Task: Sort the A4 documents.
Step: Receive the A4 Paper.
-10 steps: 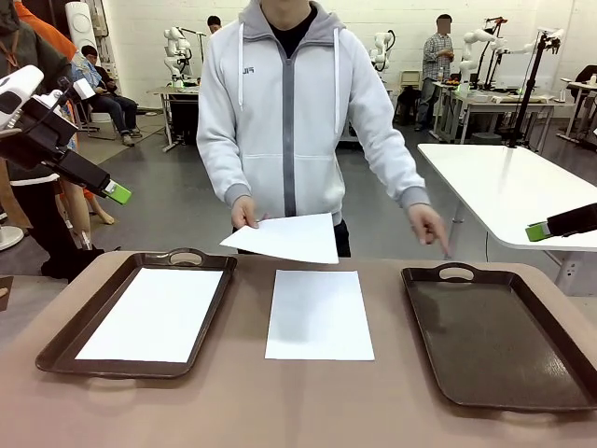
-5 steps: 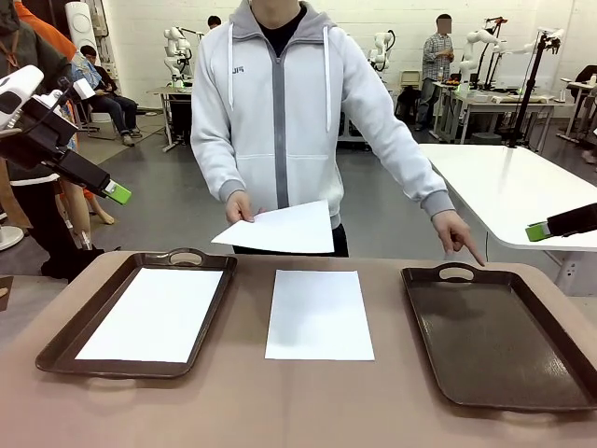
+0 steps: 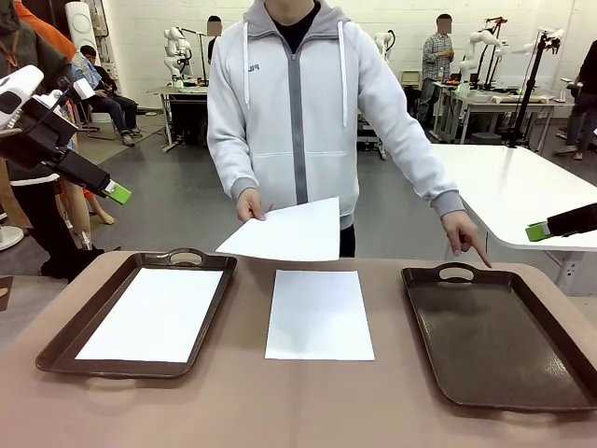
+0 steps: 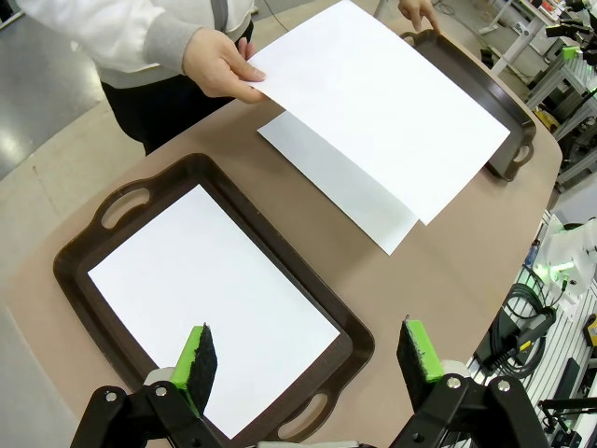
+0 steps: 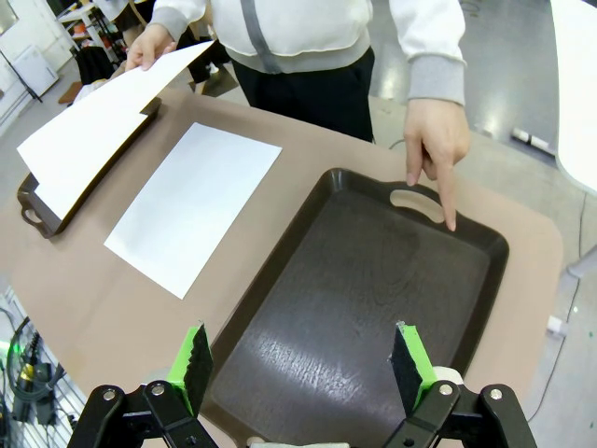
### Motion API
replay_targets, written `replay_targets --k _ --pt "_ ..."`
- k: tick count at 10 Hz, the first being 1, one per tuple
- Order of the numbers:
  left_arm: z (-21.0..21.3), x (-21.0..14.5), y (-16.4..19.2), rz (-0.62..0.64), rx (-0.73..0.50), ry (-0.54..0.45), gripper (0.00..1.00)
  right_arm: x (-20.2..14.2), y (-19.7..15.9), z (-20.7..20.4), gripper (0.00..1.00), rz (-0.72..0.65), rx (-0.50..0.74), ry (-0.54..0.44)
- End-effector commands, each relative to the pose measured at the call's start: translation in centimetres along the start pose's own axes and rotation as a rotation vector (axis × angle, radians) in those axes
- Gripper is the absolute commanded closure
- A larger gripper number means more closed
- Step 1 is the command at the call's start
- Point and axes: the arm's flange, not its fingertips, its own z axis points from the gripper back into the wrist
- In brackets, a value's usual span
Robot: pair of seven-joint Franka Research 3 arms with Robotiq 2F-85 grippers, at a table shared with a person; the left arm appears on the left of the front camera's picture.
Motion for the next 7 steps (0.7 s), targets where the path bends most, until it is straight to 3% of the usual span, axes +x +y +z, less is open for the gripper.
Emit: replay_targets --k 1,4,7 --pt "0.1 0.0 0.0 -0.004 0.007 0.0 0.0 -0.1 -0.1 -0.3 0.0 -0.005 0.02 -0.005" --pt "0.1 0.0 0.0 -0.004 0.007 0.0 0.0 0.0 0.0 0.0 0.0 0.0 0.0 0.0" --pt "0.1 0.0 0.0 -0.004 0.007 0.0 0.0 1.8 -1.7 -4.9 0.0 -0.196 0.15 0.073"
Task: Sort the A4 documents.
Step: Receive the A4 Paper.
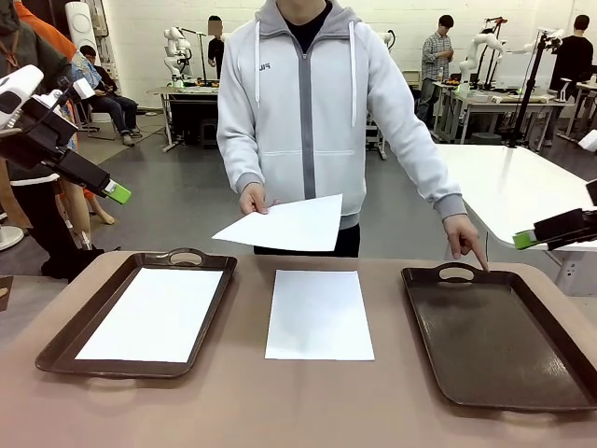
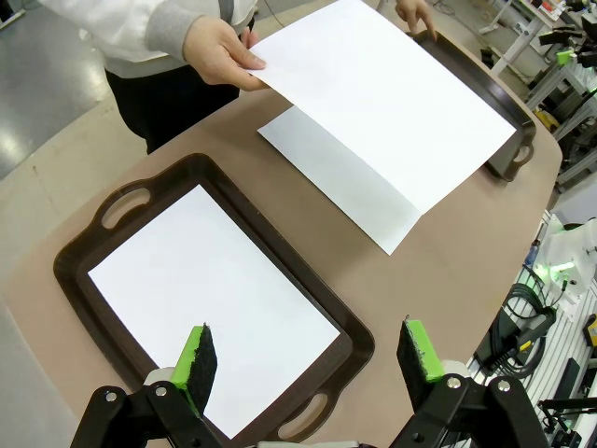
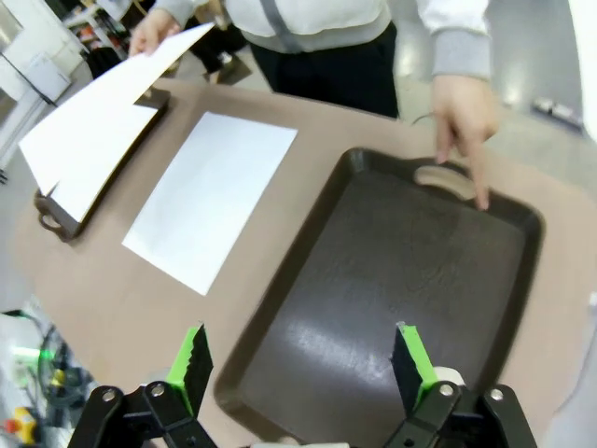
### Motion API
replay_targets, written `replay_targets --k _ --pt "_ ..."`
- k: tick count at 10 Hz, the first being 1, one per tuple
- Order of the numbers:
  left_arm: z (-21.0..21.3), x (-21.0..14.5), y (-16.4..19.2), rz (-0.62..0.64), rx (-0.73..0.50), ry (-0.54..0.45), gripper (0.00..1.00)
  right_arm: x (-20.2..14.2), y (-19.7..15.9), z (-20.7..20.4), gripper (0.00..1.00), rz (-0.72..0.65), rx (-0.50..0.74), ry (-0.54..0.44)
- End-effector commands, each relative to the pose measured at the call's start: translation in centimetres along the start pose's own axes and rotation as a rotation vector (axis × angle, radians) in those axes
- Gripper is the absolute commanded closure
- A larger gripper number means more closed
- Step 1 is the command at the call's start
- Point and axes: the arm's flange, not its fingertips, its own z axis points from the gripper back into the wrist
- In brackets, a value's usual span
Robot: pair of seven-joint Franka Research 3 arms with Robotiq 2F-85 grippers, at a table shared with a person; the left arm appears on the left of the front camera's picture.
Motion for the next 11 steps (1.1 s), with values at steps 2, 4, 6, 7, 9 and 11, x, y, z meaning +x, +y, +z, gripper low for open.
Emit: replay_targets --k 2,4,6,7,9,11 --pt "0.0 0.0 0.0 -0.004 0.006 0.001 0.0 4.2 -1.1 -5.4 0.0 -0.173 0.167 0.031" --pt "0.0 0.0 0.0 -0.004 0.006 0.001 0.0 6.0 -0.8 -9.3 0.0 -0.268 0.249 0.058" --pt "0.0 0.0 0.0 -0.004 0.006 0.001 0.0 7.2 -0.9 -13.2 0.0 -0.424 0.383 0.102" --pt "0.0 0.0 0.0 -0.004 0.006 0.001 0.0 7.7 -0.6 -15.1 0.0 -0.465 0.433 0.136" --pt "0.0 0.0 0.0 -0.004 0.006 0.001 0.0 9.0 0.7 -18.6 0.0 -0.49 0.489 0.193" --pt "0.0 0.0 0.0 -0.004 0.006 0.001 0.0 10.1 1.6 -21.1 0.0 -0.583 0.568 0.219"
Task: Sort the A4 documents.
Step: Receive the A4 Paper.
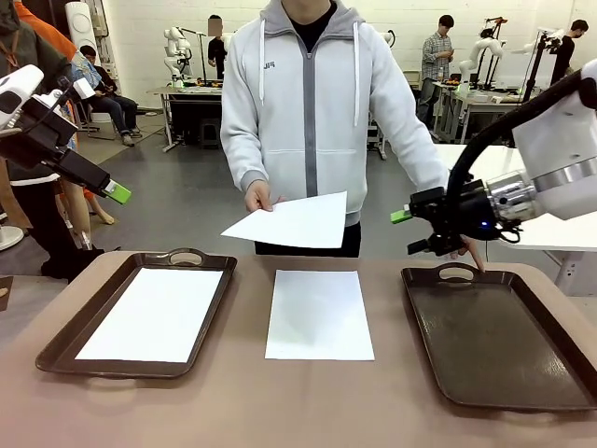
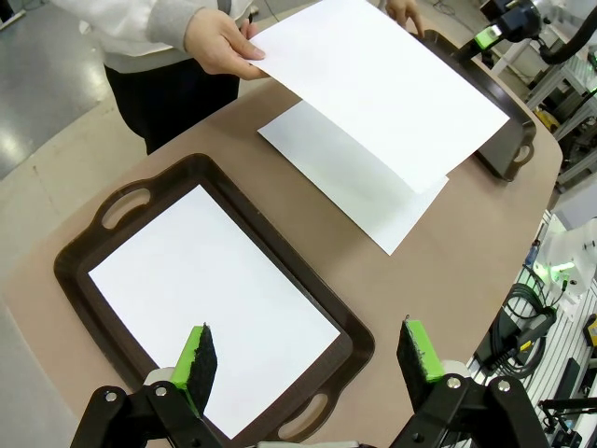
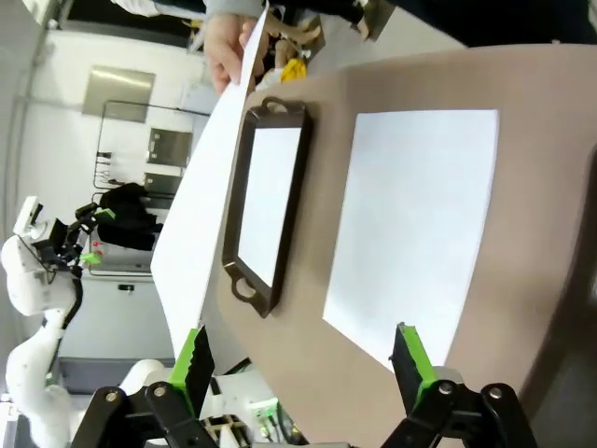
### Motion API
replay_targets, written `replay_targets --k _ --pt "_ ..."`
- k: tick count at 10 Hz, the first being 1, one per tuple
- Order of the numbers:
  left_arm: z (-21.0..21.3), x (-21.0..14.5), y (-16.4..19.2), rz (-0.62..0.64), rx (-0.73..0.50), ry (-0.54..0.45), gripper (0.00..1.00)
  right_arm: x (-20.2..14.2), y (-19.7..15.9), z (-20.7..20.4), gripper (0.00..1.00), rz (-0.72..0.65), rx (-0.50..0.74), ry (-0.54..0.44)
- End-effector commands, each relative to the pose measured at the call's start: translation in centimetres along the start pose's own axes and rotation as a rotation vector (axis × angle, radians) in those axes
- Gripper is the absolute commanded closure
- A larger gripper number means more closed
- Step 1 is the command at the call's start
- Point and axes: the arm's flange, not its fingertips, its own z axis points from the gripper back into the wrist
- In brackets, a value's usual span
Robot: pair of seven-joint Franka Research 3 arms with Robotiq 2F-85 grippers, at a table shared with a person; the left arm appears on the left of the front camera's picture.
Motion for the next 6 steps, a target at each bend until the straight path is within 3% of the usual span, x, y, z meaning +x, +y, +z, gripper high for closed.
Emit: replay_targets --k 1,6 --pt "0.0 -0.1 0.0 -0.003 0.006 0.001 0.0 2.0 0.4 -1.6 0.0 -0.118 0.068 0.018" --pt "0.0 -0.1 0.0 -0.003 0.006 0.001 0.0 3.6 1.2 -6.5 0.0 -0.291 0.187 0.029"
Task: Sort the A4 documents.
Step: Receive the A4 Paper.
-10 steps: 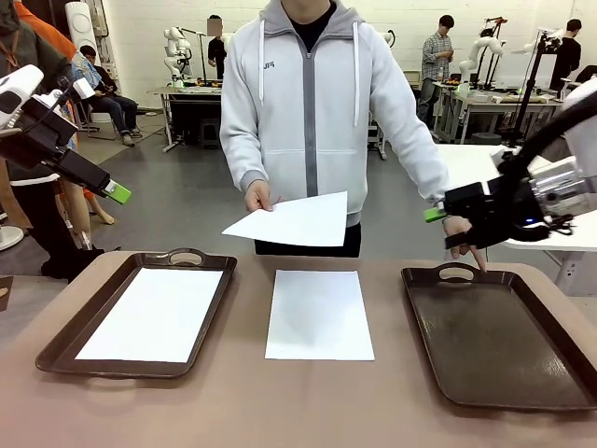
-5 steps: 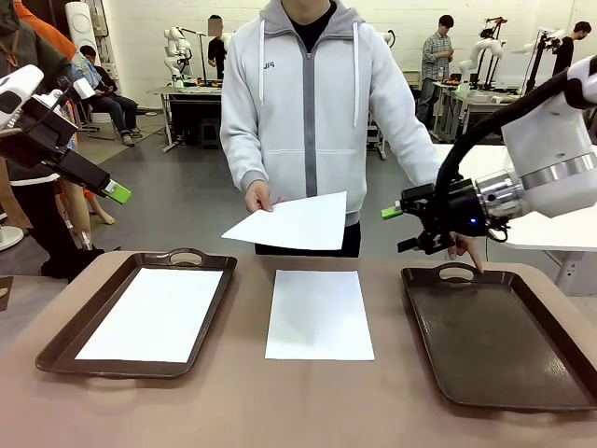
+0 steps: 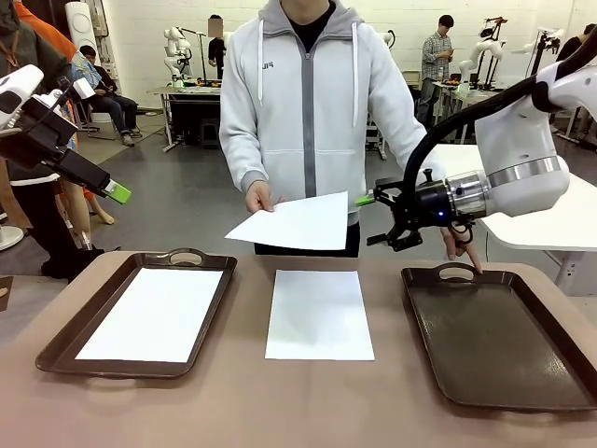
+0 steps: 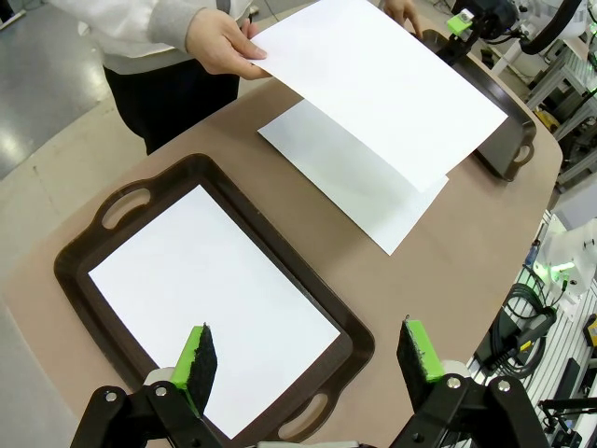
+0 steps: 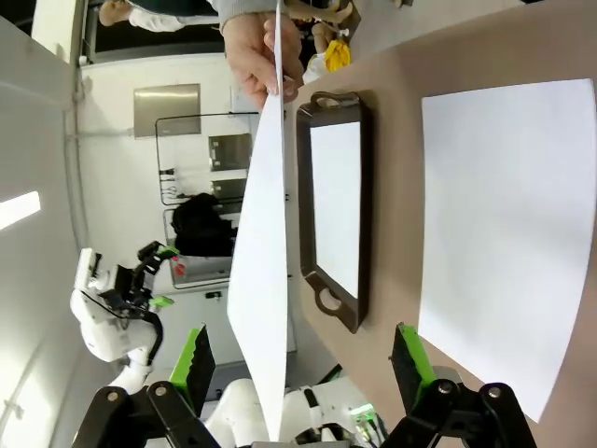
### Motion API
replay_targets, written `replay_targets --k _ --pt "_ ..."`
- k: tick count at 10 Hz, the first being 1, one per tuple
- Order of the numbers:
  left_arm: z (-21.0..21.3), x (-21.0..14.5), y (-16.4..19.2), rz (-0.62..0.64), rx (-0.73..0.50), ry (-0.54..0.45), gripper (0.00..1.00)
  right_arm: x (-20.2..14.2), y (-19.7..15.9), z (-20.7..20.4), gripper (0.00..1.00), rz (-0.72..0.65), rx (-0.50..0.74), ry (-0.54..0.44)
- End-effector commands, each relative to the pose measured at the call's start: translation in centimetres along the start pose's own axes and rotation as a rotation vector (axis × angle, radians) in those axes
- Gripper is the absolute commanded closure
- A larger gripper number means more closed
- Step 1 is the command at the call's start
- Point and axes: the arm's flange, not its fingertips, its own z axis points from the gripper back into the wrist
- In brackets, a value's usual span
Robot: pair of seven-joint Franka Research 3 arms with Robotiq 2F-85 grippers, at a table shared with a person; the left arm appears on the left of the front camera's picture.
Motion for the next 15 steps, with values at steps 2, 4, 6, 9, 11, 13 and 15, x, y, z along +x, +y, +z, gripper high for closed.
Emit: replay_targets --k 2,4,6,9,11,13,15 --pt "0.0 -0.1 0.0 -0.003 0.006 0.001 0.0 1.6 -0.6 -1.4 0.0 -0.113 0.043 -0.047" --pt "0.0 -0.1 0.0 -0.003 0.006 0.001 0.0 1.7 -0.7 -2.6 0.0 -0.143 0.065 -0.057" --pt "0.0 -0.1 0.0 -0.003 0.006 0.001 0.0 1.4 -0.6 -3.7 0.0 -0.15 0.089 -0.047" --pt "0.0 -0.1 0.0 -0.003 0.006 0.001 0.0 1.2 -0.6 -5.2 0.0 -0.138 0.095 -0.025" --pt "0.0 -0.1 0.0 -0.003 0.006 0.001 0.0 0.9 -0.5 -6.4 0.0 -0.126 0.097 -0.011" --pt "0.0 -0.1 0.0 -0.003 0.006 0.001 0.0 0.7 -0.5 -6.6 0.0 -0.096 0.108 -0.009" --pt "0.0 -0.1 0.0 -0.003 0.006 0.001 0.0 0.9 -0.6 -6.2 0.1 -0.07 0.126 -0.037"
